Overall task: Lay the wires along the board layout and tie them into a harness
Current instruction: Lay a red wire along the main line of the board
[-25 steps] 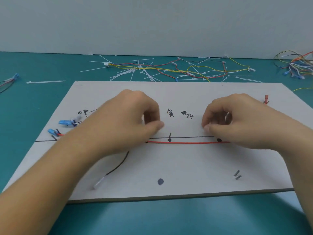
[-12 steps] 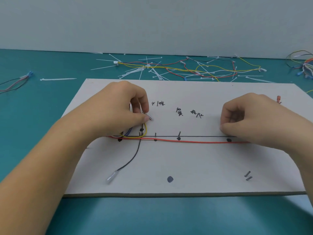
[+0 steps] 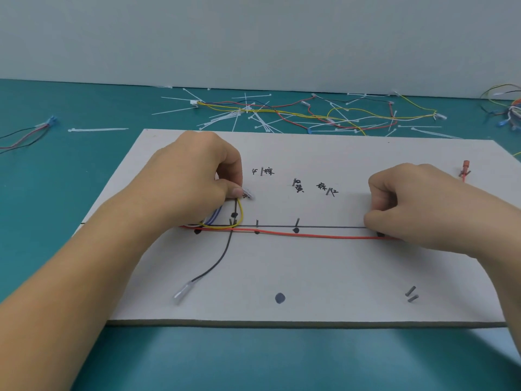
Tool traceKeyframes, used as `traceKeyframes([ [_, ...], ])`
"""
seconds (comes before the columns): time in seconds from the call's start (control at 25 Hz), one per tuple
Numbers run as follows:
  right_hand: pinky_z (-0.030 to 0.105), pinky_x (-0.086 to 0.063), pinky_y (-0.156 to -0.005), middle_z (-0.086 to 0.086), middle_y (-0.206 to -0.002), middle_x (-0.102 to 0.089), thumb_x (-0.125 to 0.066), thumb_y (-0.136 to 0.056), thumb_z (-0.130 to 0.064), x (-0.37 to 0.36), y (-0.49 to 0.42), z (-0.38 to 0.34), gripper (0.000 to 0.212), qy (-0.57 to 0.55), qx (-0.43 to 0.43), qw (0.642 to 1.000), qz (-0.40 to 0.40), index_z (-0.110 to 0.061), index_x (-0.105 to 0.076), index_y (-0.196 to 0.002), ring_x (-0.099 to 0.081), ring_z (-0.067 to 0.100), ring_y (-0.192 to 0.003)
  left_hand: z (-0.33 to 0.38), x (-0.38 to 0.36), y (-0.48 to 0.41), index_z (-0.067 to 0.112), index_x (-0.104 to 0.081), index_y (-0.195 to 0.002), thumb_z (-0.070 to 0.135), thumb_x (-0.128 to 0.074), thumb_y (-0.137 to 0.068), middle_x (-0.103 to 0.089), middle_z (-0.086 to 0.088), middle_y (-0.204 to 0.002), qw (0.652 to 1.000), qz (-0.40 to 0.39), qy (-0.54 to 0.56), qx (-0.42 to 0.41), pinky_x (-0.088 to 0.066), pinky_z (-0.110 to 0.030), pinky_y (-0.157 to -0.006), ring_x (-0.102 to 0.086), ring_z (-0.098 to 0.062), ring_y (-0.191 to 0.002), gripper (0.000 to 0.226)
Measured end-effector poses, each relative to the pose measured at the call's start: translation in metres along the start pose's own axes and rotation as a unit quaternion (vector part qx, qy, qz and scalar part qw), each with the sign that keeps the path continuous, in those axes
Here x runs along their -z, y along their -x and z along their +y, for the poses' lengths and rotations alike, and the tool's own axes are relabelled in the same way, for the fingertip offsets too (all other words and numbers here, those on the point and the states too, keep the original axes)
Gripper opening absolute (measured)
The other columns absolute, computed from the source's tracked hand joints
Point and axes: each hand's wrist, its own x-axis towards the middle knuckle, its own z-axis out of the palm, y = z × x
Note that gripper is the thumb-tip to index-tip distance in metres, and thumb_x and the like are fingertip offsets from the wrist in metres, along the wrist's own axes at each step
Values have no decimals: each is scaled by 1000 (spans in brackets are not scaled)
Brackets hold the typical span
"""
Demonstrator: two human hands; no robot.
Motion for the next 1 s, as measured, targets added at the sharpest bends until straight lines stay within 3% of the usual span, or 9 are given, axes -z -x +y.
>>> traceKeyframes([
  [0.16, 30, -42, -53, -2, -72, -65, -71, -77, -29, -1, 1, -1, 18, 16, -7, 1000, 2, -21, -60, -64, -63, 20, -69, 3, 0, 1, 27, -72, -73, 21, -85, -83, -56, 16, -59, 1000, 6, -5, -11, -33, -25, -56, -51, -2, -62, 17],
  [0.28, 32, -47, -54, -3, -68, -65, -70, -75, -30, 0, 1, 1, 15, 22, -10, 1000, -7, -23, -61, -65, -63, 21, -67, 4, -3, 1, 26, -72, -73, 20, -84, -83, -56, 14, -60, 1000, 8, 5, -18, -34, -24, -54, -52, -3, -61, 17],
  [0.4, 34, -55, -56, -8, -57, -67, -69, -73, -32, 2, 7, 6, 8, 15, -7, 1000, -10, -39, -64, -72, -66, 17, -63, 7, -7, 0, 24, -72, -74, 17, -84, -83, -58, 13, -61, 999, -1, 5, -36, -34, -22, -53, -53, -2, -60, 17],
  [0.52, 28, -48, -52, -19, -55, -65, -66, -75, -31, 3, 8, 6, 14, 6, -1, 1000, -10, -45, -63, -75, -64, 13, -60, 5, -5, -2, 26, -71, -74, 21, -83, -84, -59, 15, -61, 999, -6, 5, -38, -33, -17, -51, -54, 0, -60, 17],
  [0.6, 25, -43, -51, -20, -55, -65, -65, -78, -29, 2, 6, 5, 19, -3, 1, 1000, 4, -47, -61, -76, -62, 9, -58, 3, -1, 0, 28, -70, -75, 25, -80, -86, -62, 24, -65, 999, -26, 9, -46, -34, -12, -49, -56, 5, -65, 15],
  [0.68, 23, -39, -50, -23, -58, -65, -66, -79, -29, 2, 6, 3, 21, -14, 12, 999, 37, -50, -61, -78, -60, 3, -55, 1, 7, 2, 31, -72, -80, 21, -73, -89, -60, 40, -77, 997, -31, 47, -48, -41, -7, -56, -57, 4, -69, 13],
  [0.8, 23, -39, -51, -30, -72, -64, -68, -76, -36, 1, 8, 0, 16, -63, 45, 996, 51, -48, -61, -83, -60, -6, -65, -6, 14, 2, 34, -75, -91, 13, -65, -91, -58, 44, -83, 997, -11, 68, -26, -39, -7, -49, -56, 5, -59, 23],
  [1.0, 27, -47, -58, -34, -87, -61, -74, -61, -55, 2, 9, 4, 33, -40, 73, 996, -17, -48, -64, -91, -60, -4, -72, -9, 8, 0, 38, -74, -93, 24, -71, -88, -67, 24, -89, 996, -57, 56, -27, -48, -20, -63, -60, -6, -78, 16],
])
